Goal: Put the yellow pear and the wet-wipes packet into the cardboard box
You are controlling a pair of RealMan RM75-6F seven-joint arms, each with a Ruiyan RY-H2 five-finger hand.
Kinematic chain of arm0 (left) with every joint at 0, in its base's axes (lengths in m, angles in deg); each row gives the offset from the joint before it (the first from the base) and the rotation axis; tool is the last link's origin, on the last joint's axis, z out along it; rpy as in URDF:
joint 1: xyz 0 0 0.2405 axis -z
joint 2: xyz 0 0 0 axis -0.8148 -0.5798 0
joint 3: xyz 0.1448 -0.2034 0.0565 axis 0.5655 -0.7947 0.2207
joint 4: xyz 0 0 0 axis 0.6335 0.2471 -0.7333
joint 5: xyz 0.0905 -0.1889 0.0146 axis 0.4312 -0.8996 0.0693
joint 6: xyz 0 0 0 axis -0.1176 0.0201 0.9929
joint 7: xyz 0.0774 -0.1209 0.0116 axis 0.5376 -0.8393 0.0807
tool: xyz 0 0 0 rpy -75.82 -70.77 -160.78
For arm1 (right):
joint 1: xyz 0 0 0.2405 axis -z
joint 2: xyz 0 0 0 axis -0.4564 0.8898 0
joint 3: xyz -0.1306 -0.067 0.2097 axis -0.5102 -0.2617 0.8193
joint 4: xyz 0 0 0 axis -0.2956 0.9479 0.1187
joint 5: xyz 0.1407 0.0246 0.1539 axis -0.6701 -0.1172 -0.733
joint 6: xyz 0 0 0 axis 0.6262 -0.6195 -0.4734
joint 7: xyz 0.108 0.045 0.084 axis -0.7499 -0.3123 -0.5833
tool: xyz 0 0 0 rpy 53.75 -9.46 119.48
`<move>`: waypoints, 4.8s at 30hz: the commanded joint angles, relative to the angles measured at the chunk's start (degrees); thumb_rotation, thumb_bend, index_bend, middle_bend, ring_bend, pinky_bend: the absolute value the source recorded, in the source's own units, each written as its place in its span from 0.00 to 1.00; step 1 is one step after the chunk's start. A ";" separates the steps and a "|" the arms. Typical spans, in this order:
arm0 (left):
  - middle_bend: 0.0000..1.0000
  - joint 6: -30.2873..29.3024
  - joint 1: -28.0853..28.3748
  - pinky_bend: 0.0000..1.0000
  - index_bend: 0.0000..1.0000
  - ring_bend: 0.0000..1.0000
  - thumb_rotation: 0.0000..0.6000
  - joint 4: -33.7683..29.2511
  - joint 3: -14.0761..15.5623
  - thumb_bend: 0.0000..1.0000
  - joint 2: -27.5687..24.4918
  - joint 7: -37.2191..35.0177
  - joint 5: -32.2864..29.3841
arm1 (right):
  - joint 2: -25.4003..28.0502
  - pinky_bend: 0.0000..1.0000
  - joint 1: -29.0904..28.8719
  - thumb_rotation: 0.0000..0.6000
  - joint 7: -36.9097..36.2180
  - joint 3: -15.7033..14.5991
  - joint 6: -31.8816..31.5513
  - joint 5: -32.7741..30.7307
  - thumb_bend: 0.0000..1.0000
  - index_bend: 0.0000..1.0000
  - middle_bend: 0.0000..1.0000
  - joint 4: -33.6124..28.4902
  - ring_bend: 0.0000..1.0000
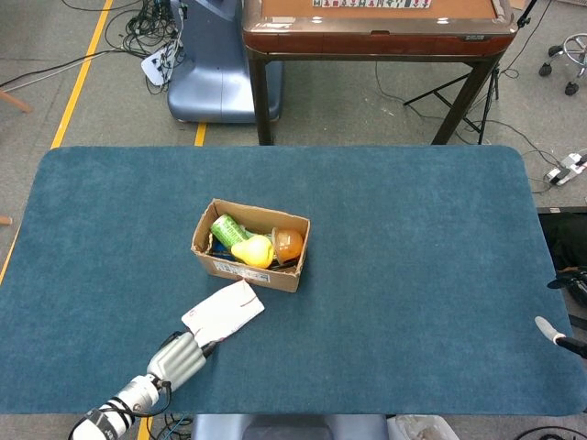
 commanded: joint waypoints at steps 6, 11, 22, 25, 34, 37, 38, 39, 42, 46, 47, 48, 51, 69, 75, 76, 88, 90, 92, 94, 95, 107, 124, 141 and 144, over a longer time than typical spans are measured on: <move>0.85 -3.47 -0.96 0.87 0.01 0.69 1.00 1.34 -0.25 0.35 -1.73 -1.62 -2.22 | -0.03 0.25 -0.04 1.00 0.05 -0.01 0.15 -0.02 0.03 0.43 0.35 0.01 0.23; 0.84 -6.63 -1.86 0.87 0.01 0.69 1.00 0.92 -1.13 0.35 -2.22 -2.11 -4.33 | 0.01 0.25 0.04 1.00 0.05 -0.01 -0.02 0.08 0.03 0.43 0.35 -0.06 0.23; 0.60 -9.20 -3.96 0.79 0.07 0.59 1.00 -4.07 -4.96 0.34 -3.91 -14.87 -4.28 | 0.16 0.25 0.18 1.00 -0.08 0.05 -0.42 0.34 0.03 0.43 0.35 -0.20 0.23; 0.40 -9.28 -3.99 0.72 0.07 0.48 1.00 -3.76 -6.54 0.32 -2.95 -17.53 -4.49 | 0.15 0.25 0.21 1.00 -0.05 -0.01 -0.46 0.48 0.03 0.43 0.35 -0.24 0.23; 0.00 -6.65 -1.72 0.45 0.09 0.10 1.00 -2.11 -12.49 0.30 0.25 -24.69 -10.31 | 0.36 0.25 0.63 1.00 -0.11 -0.15 -1.61 1.54 0.03 0.43 0.35 -0.68 0.23; 0.00 -6.22 -0.69 0.37 0.09 0.02 1.00 -1.53 -13.84 0.30 1.30 -25.28 -13.16 | 0.54 0.25 0.84 1.00 -0.37 -0.22 -2.08 1.89 0.03 0.43 0.35 -0.83 0.23; 0.00 -6.11 -0.34 0.34 0.09 0.01 1.00 -1.48 -14.18 0.29 1.57 -25.26 -14.30 | 0.58 0.25 0.88 1.00 -0.43 -0.25 -2.17 2.00 0.03 0.43 0.35 -0.88 0.23; 0.00 -5.96 0.20 0.32 0.09 0.00 1.00 -1.49 -14.63 0.29 1.90 -25.14 -15.86 | 0.63 0.25 0.94 1.00 -0.52 -0.29 -2.27 2.15 0.03 0.43 0.35 -0.92 0.23; 0.00 -5.93 1.55 0.23 0.08 0.00 1.00 -1.60 -15.70 0.27 2.69 -24.66 -19.62 | 0.70 0.25 0.98 1.00 -0.64 -0.42 -2.32 2.45 0.03 0.43 0.35 -0.98 0.23; 0.00 -6.31 3.88 0.17 0.08 0.00 1.00 -1.09 -17.00 0.27 4.00 -23.38 -25.47 | 0.73 0.25 0.93 1.00 -0.73 -0.51 -2.25 2.71 0.03 0.43 0.35 -1.04 0.23; 0.00 -6.41 4.37 0.17 0.08 0.00 1.00 -0.94 -17.27 0.27 4.28 -23.17 -26.78 | 0.74 0.25 0.93 1.00 -0.75 -0.52 -2.27 2.75 0.03 0.43 0.35 -1.05 0.23; 0.00 -6.50 4.85 0.17 0.07 0.00 1.00 -0.76 -17.59 0.27 4.54 -23.09 -28.07 | 0.75 0.25 0.94 1.00 -0.77 -0.52 -2.30 2.77 0.03 0.43 0.35 -1.07 0.23; 0.00 -6.72 6.49 0.15 0.06 0.00 1.00 0.16 -18.52 0.27 5.35 -22.97 -32.38 | 0.81 0.25 0.97 1.00 -0.92 -0.46 -2.40 2.75 0.03 0.43 0.35 -1.08 0.23; 0.00 -5.64 12.49 0.13 0.03 0.00 1.00 5.99 -19.37 0.27 6.74 -23.59 -46.49 | 0.78 0.25 0.80 1.00 -0.72 -0.41 -2.01 2.49 0.03 0.43 0.35 -1.12 0.23; 0.00 -2.19 14.08 0.13 0.02 0.00 1.00 6.12 -19.31 0.27 5.68 -25.11 -51.55 | 0.81 0.25 0.82 1.00 -0.72 -0.42 -2.04 2.50 0.03 0.43 0.35 -1.15 0.23; 0.00 -1.60 14.33 0.12 0.02 0.00 1.00 6.02 -19.34 0.27 5.44 -25.42 -52.20 | 0.82 0.25 0.83 1.00 -0.74 -0.40 -2.07 2.48 0.03 0.43 0.35 -1.15 0.23; 0.00 -0.90 17.09 0.11 0.00 0.00 1.00 7.36 -17.09 0.20 6.65 -26.78 -53.80 | 1.00 0.25 0.97 1.00 -0.97 -0.44 -2.42 2.77 0.03 0.43 0.35 -1.28 0.23; 0.00 -1.33 17.43 0.11 0.00 0.00 1.00 7.89 -16.50 0.20 7.17 -26.52 -53.66 | 1.01 0.25 1.00 1.00 -1.05 -0.44 -2.47 2.79 0.03 0.43 0.35 -1.25 0.23; 0.00 -2.07 17.65 0.11 0.00 0.00 1.00 8.52 -16.00 0.20 7.86 -26.48 -53.21 | 1.04 0.25 1.00 1.00 -1.08 -0.44 -2.49 2.79 0.03 0.43 0.35 -1.26 0.23; 0.00 -2.94 17.66 0.11 0.00 0.00 1.00 9.07 -15.60 0.20 8.53 -26.66 -52.34 | 1.06 0.25 1.00 1.00 -1.10 -0.43 -2.48 2.76 0.03 0.43 0.35 -1.27 0.23; 0.00 -3.47 17.61 0.11 0.00 0.00 1.00 9.35 -15.41 0.20 8.86 -26.74 -51.70 | 1.06 0.25 0.99 1.00 -1.10 -0.42 -2.46 2.76 0.03 0.43 0.35 -1.27 0.23; 0.00 -6.44 15.67 0.11 0.05 0.00 1.00 11.66 -13.96 0.20 11.48 -28.93 -46.26 | 1.03 0.25 0.97 1.00 -0.94 -0.46 -2.44 2.84 0.03 0.43 0.35 -1.37 0.23; 0.00 -7.81 12.24 0.11 0.49 0.00 1.00 13.20 -14.09 0.20 12.35 -33.22 -39.80 | 1.11 0.25 0.93 1.00 -1.27 -0.42 -2.36 2.73 0.03 0.43 0.35 -1.32 0.23; 0.00 -16.07 6.41 0.11 0.50 0.00 1.00 0.19 -13.04 0.20 2.50 -36.85 -28.32 | 1.37 0.25 1.17 1.00 -1.63 -0.35 -2.78 2.70 0.03 0.43 0.35 -1.35 0.23; 0.00 -17.70 5.70 0.11 0.50 0.00 1.00 -2.67 -13.52 0.20 0.02 -37.04 -27.05 | 1.37 0.25 1.19 1.00 -1.59 -0.33 -2.85 2.71 0.03 0.43 0.35 -1.37 0.23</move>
